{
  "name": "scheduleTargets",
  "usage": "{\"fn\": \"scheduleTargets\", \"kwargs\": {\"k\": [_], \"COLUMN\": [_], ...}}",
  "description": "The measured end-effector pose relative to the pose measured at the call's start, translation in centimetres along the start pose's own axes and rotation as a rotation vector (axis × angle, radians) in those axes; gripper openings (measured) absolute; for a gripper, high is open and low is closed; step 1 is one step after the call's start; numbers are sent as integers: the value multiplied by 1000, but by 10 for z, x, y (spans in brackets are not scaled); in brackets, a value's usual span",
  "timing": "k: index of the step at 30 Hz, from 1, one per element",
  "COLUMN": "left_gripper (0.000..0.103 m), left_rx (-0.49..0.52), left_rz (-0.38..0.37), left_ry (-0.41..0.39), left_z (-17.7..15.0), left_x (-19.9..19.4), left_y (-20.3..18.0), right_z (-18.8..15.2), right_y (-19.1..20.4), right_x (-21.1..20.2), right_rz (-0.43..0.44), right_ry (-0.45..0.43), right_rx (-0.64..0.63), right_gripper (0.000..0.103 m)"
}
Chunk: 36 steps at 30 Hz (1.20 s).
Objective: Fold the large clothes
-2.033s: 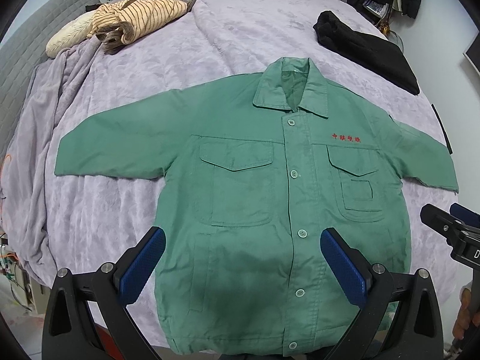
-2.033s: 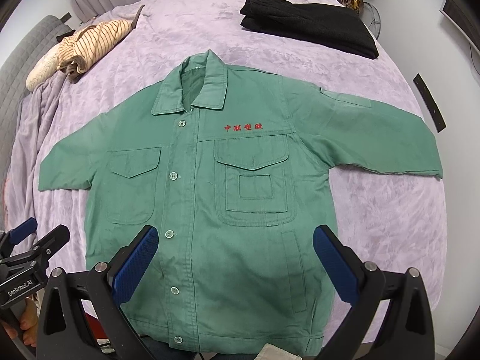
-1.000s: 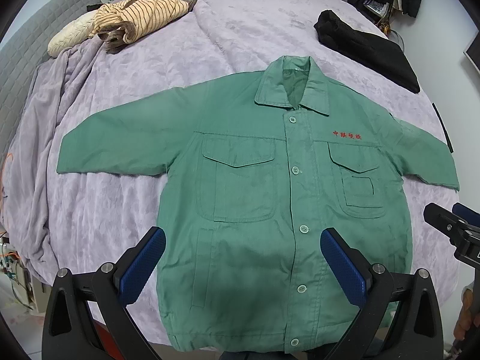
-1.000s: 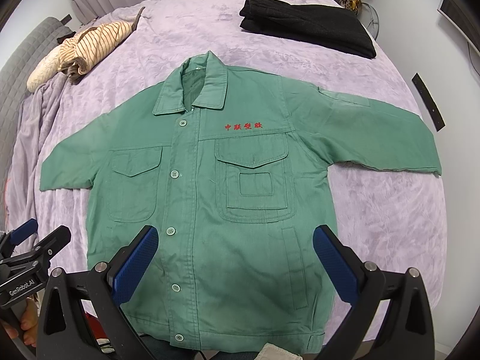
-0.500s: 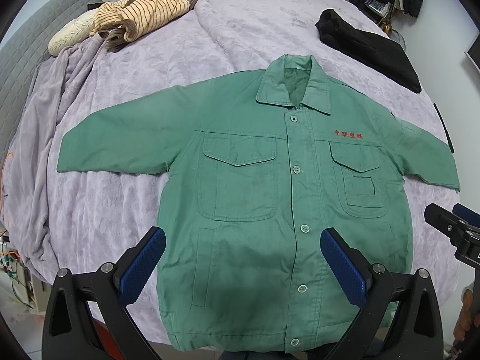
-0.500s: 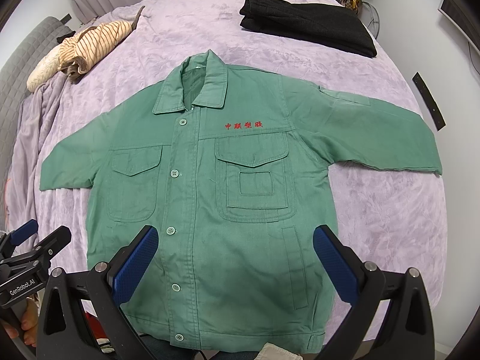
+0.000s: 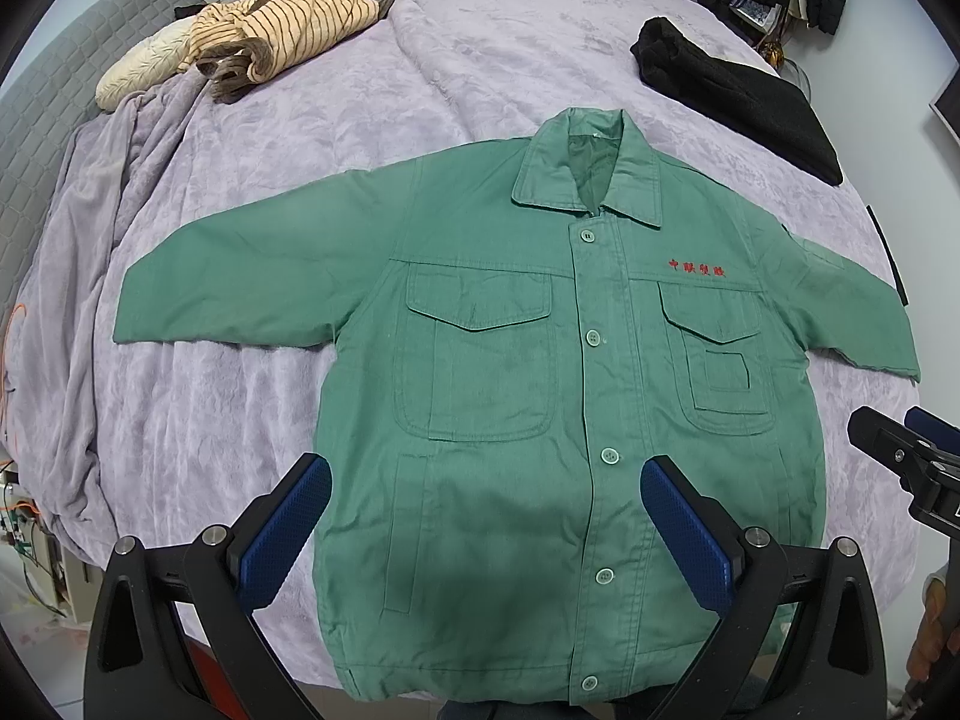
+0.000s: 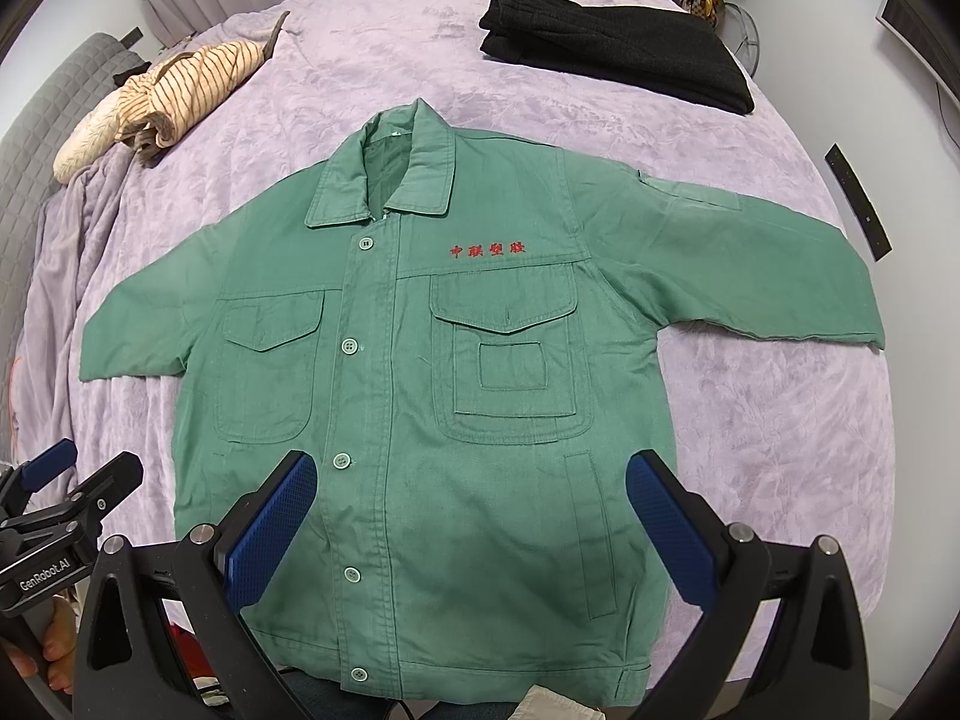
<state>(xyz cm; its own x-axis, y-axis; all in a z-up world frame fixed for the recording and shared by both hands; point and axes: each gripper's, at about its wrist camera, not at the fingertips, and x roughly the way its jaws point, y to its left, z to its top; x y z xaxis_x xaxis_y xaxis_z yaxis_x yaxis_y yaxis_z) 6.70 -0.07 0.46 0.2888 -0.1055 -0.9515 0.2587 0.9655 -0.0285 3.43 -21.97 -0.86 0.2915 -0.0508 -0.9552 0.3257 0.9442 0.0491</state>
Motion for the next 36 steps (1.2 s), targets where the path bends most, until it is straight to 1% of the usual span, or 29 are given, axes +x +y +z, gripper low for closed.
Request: {"fn": "scheduleTargets", "kwargs": {"k": [21, 28, 36], "left_gripper": [103, 103, 103], "left_rx": [-1, -6, 7], "left_rz": [3, 9, 13], "left_ry": [1, 0, -11], "left_z": [1, -6, -2], "left_x": [0, 0, -2], "left_y": [-1, 3, -3], "right_z": [-1, -1, -5], "right_y": [1, 1, 3], "right_x": [-1, -2, -4], "right_rz": [4, 5, 11], "right_ry": [-1, -1, -8], "right_rx": [2, 3, 0], "right_gripper": [103, 103, 103]}}
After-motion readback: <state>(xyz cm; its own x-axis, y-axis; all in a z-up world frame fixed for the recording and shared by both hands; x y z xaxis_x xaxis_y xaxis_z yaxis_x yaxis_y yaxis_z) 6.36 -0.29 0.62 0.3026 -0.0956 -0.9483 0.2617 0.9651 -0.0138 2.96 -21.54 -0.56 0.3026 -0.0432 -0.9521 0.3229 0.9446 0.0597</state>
